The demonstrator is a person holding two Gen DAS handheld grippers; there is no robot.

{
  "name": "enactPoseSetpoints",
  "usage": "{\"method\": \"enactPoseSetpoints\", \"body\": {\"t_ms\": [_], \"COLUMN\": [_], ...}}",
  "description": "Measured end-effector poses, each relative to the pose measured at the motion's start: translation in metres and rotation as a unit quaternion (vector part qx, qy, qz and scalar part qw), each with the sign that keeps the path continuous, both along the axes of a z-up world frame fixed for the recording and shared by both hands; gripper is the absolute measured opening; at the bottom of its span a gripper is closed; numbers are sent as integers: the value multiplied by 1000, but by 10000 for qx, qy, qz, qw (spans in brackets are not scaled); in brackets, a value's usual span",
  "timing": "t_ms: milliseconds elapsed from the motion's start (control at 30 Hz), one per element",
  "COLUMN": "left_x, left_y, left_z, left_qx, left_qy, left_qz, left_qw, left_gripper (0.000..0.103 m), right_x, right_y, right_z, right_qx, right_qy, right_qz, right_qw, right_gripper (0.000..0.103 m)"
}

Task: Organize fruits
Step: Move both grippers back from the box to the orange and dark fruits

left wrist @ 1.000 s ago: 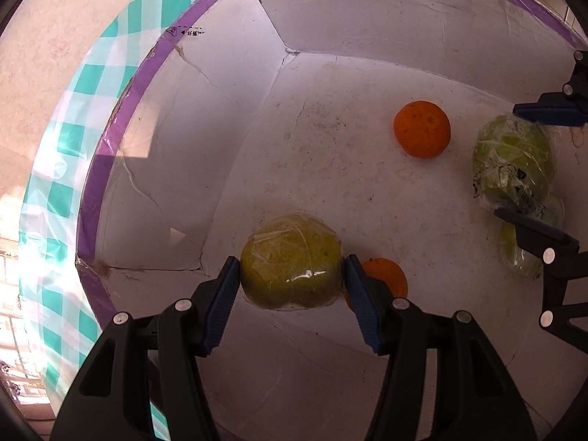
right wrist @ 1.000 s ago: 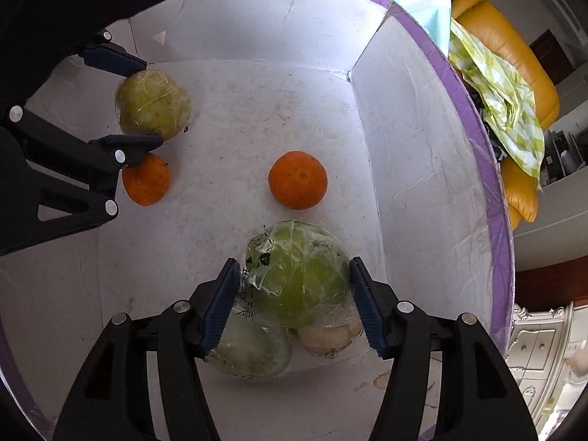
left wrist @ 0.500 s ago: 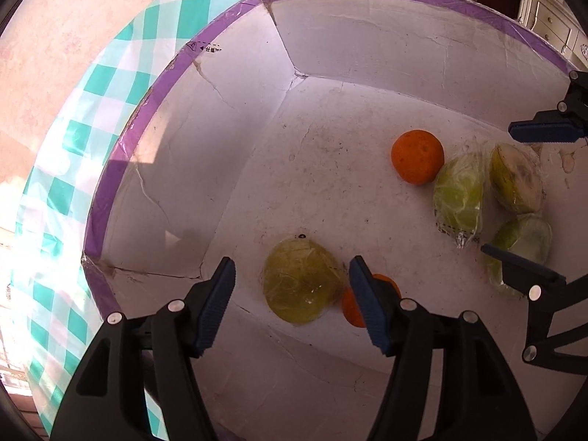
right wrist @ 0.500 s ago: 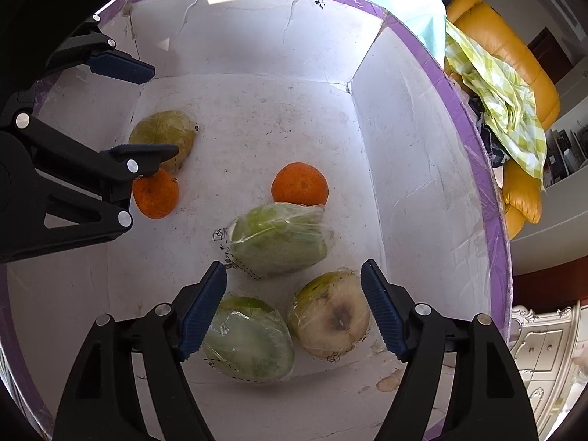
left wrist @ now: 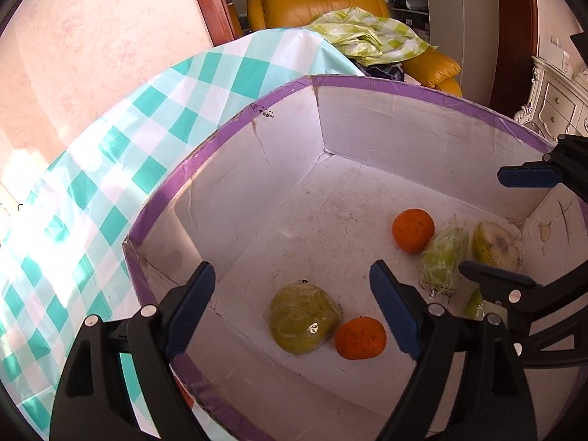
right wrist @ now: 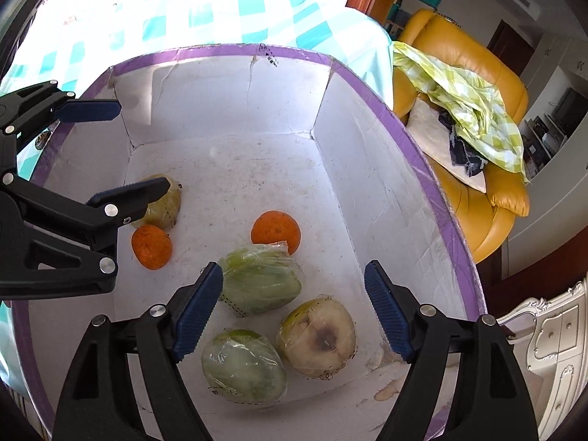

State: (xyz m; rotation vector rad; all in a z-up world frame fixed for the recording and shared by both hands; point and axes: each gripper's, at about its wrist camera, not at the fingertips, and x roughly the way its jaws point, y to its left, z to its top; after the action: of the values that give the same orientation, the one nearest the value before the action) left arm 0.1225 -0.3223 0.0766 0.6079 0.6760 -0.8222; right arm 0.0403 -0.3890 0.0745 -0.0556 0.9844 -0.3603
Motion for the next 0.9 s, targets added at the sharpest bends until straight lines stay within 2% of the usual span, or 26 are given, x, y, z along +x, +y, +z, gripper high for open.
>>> {"method": "enactPoseSetpoints", "body": {"t_ms": [33,67,133,267,367,433,600,733,900], "left_x": [-4,-6,-17,-24,-30,-30,-14,12,52], "left_y": [3,2,4,17,28,39,77,109,156], "left_z": [-1,-3,-7,3,15,24,48,54,48], "left_qx": [-71,-75,-152,-826,-1221,-1540,-2155,-2351,-2420], "left_qy": [-77,-176,-604,-776,-1082,-1106,-1133,-1108,-918], "left_qz": [-25,-54,-141,-182,-192,-160,299,829,1715], "left_qw": [9999,9998,9980,9934,9864,9817,9695,9621,9506], "left_gripper": [88,94,94,94,94,94,95,95,95], "right_x": [-3,-6,-11,-19,-25,-30,-40,-52,-66], "right_y": [1,2,-1,-7,-13,-14,-8,3,32], "right_z": [3,7,11,18,21,23,29,46,76], "right_qx": [-61,-111,-205,-219,-105,-96,-39,-133,-170], "right_qy": [-159,-314,-566,-1005,-1309,-1459,-1785,-2274,-2989], "right_qz": [-46,-77,-183,-454,-615,-738,-774,-835,-503], "right_qw": [9998,9994,9980,9937,9894,9865,9809,9701,9528], "right_gripper": [87,89,89,89,89,89,90,90,91]}}
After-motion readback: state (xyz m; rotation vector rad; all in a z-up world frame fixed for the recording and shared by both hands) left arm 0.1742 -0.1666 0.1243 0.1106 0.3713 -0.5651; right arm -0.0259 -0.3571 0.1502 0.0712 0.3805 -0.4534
